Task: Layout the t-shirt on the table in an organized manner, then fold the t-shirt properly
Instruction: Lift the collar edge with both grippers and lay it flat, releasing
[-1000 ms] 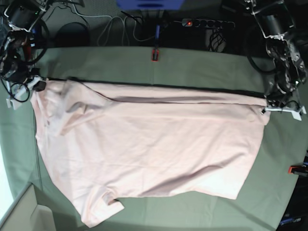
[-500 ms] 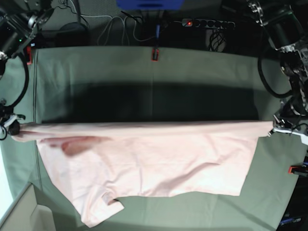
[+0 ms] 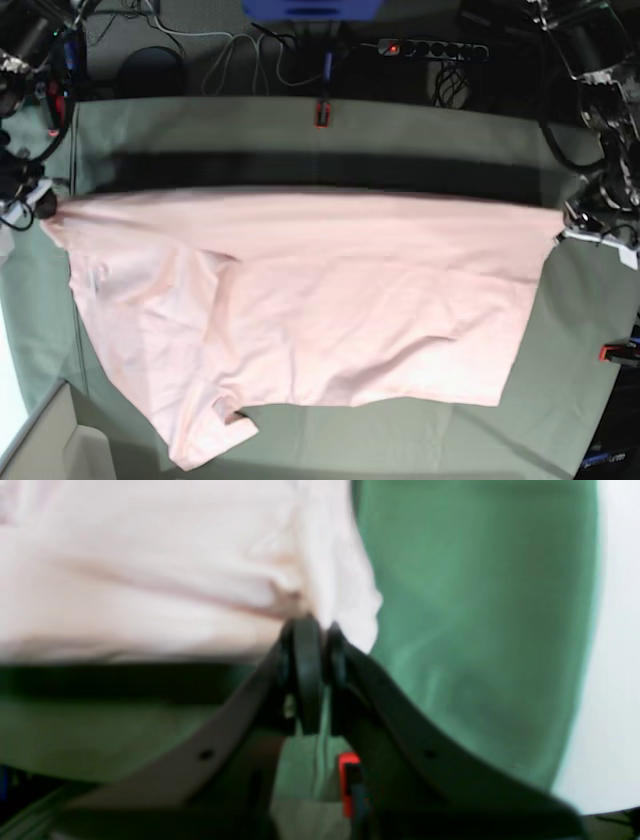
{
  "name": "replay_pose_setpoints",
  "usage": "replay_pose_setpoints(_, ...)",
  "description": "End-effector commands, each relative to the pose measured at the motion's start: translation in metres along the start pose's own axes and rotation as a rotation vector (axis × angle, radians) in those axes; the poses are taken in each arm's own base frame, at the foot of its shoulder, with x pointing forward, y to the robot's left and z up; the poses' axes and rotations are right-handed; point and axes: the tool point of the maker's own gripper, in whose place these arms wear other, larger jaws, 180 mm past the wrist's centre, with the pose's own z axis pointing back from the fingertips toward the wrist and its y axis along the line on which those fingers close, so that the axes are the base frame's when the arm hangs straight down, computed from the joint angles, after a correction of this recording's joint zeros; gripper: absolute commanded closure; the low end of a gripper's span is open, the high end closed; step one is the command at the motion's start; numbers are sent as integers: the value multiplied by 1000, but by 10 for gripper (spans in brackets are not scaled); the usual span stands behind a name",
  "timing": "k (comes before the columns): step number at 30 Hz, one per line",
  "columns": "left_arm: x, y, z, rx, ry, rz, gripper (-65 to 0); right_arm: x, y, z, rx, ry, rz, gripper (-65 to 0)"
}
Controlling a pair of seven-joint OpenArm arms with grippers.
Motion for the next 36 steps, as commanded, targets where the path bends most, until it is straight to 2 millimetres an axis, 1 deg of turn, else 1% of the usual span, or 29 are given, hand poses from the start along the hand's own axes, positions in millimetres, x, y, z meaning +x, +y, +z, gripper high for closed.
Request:
replay_pose_setpoints(1,19,6,6,20,-58,-10,0,3,-12,9,-34,-16,20,0)
replay_pose_setpoints(4,3,17,7,40,-27,-17,0,-24,-6,8,-21,20,6,0)
replay_pose_setpoints(8,-18,31,8,69,18,-26,0,-46,-6,11,-22,29,3,0)
replay_pose_setpoints(9,-24,37,10,81,29,-23,0,-52,-7,13,-23,32,3,0)
replay_pose_setpoints(12,-32,58,17,118,34,13,0,-63,-7,16,-25,29,2,0)
replay_pose_setpoints(16,-40,73,27,147,36,21,0,-69,-8,19,-27,12,2,0)
replay_pose_setpoints(18,-42,74,30,149,35,11,0,-73,-8,20,-28,14,2,0)
replay_pose_setpoints(20,-49,70,33,143,37,10,0,-74,-8,20,-25,8,1,0)
replay_pose_setpoints(22,-54,67,35,140,39,8,0,-80,-4,19,-20,11,-10,0)
replay_pose_setpoints(24,-60,65,35,135,46,16,0,-79,-1,19,-16,-3,-10,0)
replay_pose_setpoints(28,-70,59,32,121,62,39,0,-84,2,17,-9,5,-25,0)
replay_pose_setpoints(30,-72,58,32,119,66,43,0,-87,2,18,-9,10,-25,0)
replay_pose_setpoints(31,-73,58,32,118,67,44,0,-87,2,18,-10,9,-23,-15)
replay_pose_setpoints(32,-72,58,32,119,66,45,0,-88,1,19,-13,9,-23,-44)
replay_pose_setpoints(36,-72,58,33,118,75,31,-2,-89,1,20,-14,11,-23,-179)
